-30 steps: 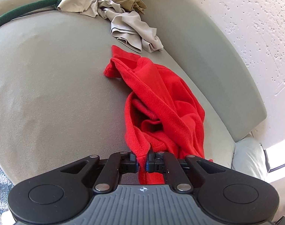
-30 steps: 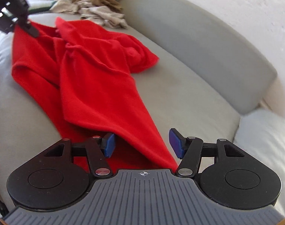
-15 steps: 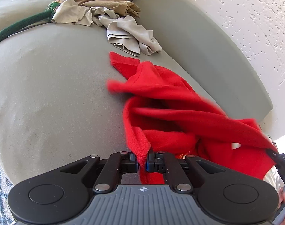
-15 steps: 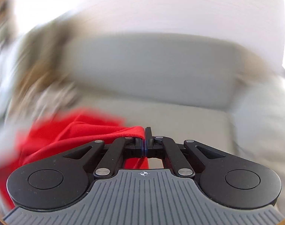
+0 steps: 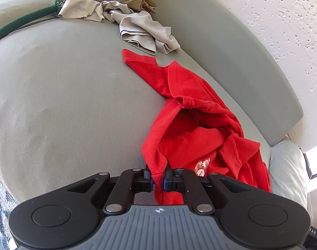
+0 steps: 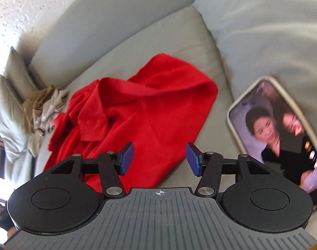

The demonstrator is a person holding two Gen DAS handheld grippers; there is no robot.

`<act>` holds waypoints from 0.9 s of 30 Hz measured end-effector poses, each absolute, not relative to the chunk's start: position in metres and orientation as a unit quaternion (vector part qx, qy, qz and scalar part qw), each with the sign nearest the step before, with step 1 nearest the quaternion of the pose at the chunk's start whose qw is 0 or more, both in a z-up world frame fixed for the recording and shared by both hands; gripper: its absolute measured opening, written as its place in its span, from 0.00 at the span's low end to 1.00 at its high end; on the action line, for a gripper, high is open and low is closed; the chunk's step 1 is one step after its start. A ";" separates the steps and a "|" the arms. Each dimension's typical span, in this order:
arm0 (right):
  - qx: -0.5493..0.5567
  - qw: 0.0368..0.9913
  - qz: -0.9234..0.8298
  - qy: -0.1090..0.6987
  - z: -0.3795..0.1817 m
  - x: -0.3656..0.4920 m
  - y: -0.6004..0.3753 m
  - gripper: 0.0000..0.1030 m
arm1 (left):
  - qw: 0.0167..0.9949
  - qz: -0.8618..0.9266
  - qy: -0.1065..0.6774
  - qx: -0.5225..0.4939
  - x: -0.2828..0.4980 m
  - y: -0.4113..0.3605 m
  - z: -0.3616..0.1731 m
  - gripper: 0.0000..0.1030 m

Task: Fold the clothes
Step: 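Grasp another hem edge with the right gripper while the left gripper holds its edge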

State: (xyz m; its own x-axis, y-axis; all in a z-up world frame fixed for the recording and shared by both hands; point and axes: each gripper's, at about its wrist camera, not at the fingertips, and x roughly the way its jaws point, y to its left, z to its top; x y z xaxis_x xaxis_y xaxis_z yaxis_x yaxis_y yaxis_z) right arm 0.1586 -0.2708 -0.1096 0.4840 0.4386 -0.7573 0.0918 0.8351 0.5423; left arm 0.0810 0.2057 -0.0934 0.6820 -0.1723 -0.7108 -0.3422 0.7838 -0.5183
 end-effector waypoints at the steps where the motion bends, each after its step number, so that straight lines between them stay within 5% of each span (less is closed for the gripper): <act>1: 0.285 0.810 0.108 0.501 -0.115 0.154 -0.267 0.54 | 0.856 0.049 0.396 -0.327 0.081 0.206 -0.094 0.06; 5: 0.357 0.778 0.090 0.509 -0.139 0.139 -0.268 0.50 | 0.847 0.044 0.401 -0.345 0.079 0.207 -0.099 0.07; 9: 0.412 0.758 0.098 0.496 -0.159 0.137 -0.272 0.45 | 0.827 0.045 0.406 -0.387 0.078 0.214 -0.112 0.33; 17: 0.452 0.762 0.115 0.449 -0.176 0.152 -0.273 0.46 | 0.781 0.009 0.380 -0.495 0.085 0.226 -0.137 0.31; 19: 0.446 0.771 0.118 0.439 -0.178 0.156 -0.270 0.43 | 0.773 -0.004 0.381 -0.508 0.092 0.223 -0.141 0.22; 27: 0.409 0.763 0.137 0.481 -0.183 0.167 -0.256 0.01 | 0.748 -0.006 0.373 -0.549 0.093 0.223 -0.149 0.17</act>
State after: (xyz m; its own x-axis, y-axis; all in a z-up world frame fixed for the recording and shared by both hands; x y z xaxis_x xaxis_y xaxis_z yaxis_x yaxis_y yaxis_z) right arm 0.1671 -0.2559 -0.1829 0.4990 0.6025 -0.6229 0.1851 0.6281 0.7558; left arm 0.0925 0.2226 -0.1492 0.7211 -0.4186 -0.5520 -0.4016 0.3967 -0.8254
